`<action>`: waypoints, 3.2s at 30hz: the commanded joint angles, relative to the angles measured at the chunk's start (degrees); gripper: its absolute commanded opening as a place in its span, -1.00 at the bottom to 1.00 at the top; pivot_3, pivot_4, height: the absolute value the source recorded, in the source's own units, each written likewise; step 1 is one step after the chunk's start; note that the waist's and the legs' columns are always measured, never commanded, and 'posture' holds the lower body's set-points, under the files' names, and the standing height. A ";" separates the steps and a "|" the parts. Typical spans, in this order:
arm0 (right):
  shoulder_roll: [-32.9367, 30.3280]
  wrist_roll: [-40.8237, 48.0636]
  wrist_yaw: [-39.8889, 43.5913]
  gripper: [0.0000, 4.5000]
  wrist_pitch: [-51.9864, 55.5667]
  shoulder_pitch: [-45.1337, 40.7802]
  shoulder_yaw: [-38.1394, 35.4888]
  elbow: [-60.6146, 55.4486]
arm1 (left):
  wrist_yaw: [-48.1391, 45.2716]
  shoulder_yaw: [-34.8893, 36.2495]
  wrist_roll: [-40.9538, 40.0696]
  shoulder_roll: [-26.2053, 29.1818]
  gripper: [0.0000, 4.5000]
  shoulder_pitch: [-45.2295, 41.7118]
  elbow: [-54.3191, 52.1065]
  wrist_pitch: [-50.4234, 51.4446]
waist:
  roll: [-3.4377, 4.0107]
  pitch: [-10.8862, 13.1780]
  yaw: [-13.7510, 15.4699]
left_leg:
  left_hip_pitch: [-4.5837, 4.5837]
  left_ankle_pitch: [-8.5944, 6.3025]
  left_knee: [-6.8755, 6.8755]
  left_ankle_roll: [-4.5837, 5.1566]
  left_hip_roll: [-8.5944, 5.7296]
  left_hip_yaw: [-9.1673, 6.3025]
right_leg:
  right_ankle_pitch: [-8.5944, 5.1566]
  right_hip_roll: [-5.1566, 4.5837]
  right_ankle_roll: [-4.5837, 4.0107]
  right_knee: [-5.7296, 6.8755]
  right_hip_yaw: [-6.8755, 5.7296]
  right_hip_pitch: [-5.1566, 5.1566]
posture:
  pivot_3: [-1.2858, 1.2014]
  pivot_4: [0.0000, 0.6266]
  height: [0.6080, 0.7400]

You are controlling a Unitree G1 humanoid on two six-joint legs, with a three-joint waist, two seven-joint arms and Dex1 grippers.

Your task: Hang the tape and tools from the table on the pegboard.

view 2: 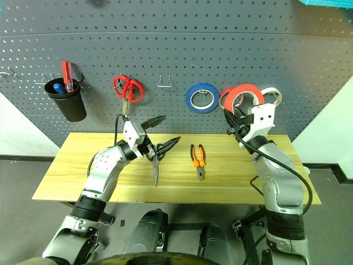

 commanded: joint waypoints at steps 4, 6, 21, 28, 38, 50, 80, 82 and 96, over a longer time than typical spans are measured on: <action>0.97 -1.90 0.89 -0.69 -5.70 -5.36 1.18 7.18 | 1.02 0.65 -0.49 0.40 1.00 0.04 -3.02 0.34 | 0.00 0.00 0.07 | 0.00 0.00 0.00 0.00 -0.01 0.00 | 0.00 0.00 0.00 0.03 0.00 -0.01 | 0.29 -1.00 -0.69; 1.13 -2.48 1.03 -0.69 -7.14 -6.58 1.46 9.90 | 1.23 0.64 -0.51 0.49 1.00 0.05 -3.39 0.54 | 0.00 0.00 0.12 | -0.01 0.00 0.01 0.00 -0.01 -0.02 | 0.00 -0.02 0.00 0.07 0.00 -0.01 | 0.30 -1.00 -0.69; 3.17 -6.47 0.52 -0.69 -14.15 -12.49 2.81 26.00 | 2.93 0.95 -0.67 1.32 1.00 0.57 -6.53 2.03 | 0.01 -0.01 0.21 | -0.03 0.00 0.02 -0.01 -0.01 -0.07 | 0.00 -0.05 0.00 0.20 0.02 0.00 | 0.32 -0.99 -0.69; 3.80 -8.64 -1.43 -0.69 -15.79 -16.45 2.72 33.24 | 3.42 0.93 -0.55 1.39 1.00 0.72 -6.92 2.36 | 0.02 -0.02 0.21 | -0.03 0.00 0.03 -0.01 -0.01 -0.08 | 0.00 -0.06 0.00 0.27 0.02 -0.02 | 0.32 -0.99 -0.69; 3.69 -7.97 -1.08 -0.11 -14.07 -16.27 2.16 32.87 | 3.73 0.71 -0.55 1.30 1.00 1.04 -7.08 2.39 | 0.02 -0.05 0.27 | -0.05 0.01 0.03 -0.01 -0.02 -0.12 | 0.01 -0.08 0.00 0.32 0.07 -0.01 | 0.32 -0.99 -0.69; 3.86 -9.08 -1.34 0.99 -13.09 -14.94 3.01 31.38 | 3.57 0.52 -0.54 1.32 1.00 1.16 -7.21 2.52 | 0.02 -0.05 0.24 | -0.06 0.00 0.04 -0.01 -0.04 -0.12 | 0.01 -0.10 0.00 0.35 0.07 -0.02 | 0.32 -1.00 -0.69; 10.58 -11.56 -20.13 0.99 31.59 -1.52 14.87 -1.95 | 4.30 -1.58 -0.67 8.16 1.00 6.03 -16.02 25.20 | 0.06 0.01 1.61 | -0.06 0.00 0.05 0.00 -0.13 -0.49 | -0.09 -0.02 -0.16 0.05 -0.04 0.27 | 0.32 -0.80 -0.69; 13.00 -13.26 -22.87 0.99 31.98 -3.05 14.69 1.17 | 4.51 -1.81 -0.57 8.68 1.00 6.91 -17.33 28.23 | 0.07 0.03 1.59 | -0.07 0.00 0.06 0.00 -0.13 -0.47 | -0.11 -0.02 -0.20 0.07 -0.04 0.24 | 0.33 -0.77 -0.69; 16.66 -11.63 -16.85 0.99 49.18 -11.28 17.85 11.20 | 6.76 -4.03 1.57 12.35 1.00 14.33 -23.92 37.86 | 0.36 0.76 1.61 | -0.23 -0.01 0.07 0.01 -0.14 -0.31 | -0.32 -0.06 -0.58 0.32 -0.02 -0.07 | 0.34 -0.64 -0.69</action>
